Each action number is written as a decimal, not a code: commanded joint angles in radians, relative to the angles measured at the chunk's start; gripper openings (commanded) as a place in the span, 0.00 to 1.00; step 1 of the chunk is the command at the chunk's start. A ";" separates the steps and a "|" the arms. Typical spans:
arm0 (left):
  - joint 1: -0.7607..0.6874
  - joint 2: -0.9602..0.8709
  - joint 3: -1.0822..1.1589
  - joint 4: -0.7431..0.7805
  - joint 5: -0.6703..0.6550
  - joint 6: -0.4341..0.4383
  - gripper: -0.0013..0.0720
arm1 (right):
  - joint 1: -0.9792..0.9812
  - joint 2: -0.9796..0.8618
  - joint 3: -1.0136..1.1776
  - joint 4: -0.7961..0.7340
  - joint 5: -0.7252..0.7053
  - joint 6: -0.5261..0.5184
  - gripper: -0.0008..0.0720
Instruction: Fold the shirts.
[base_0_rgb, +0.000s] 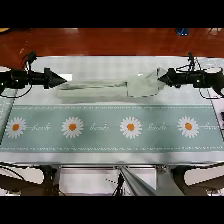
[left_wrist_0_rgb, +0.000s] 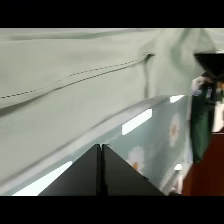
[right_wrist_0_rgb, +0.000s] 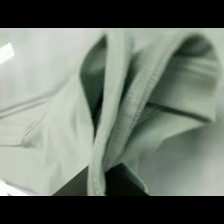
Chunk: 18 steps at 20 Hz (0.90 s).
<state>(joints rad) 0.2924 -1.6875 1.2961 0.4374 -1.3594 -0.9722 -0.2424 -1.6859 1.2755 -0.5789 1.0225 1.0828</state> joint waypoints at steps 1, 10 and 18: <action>-0.026 0.010 0.000 -0.106 -0.064 0.000 0.06 | 0.016 0.130 0.001 -0.223 0.093 0.092 0.04; -0.373 0.038 0.000 -0.106 0.027 -0.035 0.05 | 0.111 0.507 0.001 -0.608 0.257 0.296 0.04; -0.690 0.027 -0.001 -0.105 0.210 -0.074 0.05 | 0.267 0.743 0.001 -0.729 0.313 0.460 0.04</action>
<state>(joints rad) -0.2977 -1.6569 1.2961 0.3313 -1.2358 -1.0275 -0.0326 -1.0218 1.2755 -1.2385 1.3048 1.4666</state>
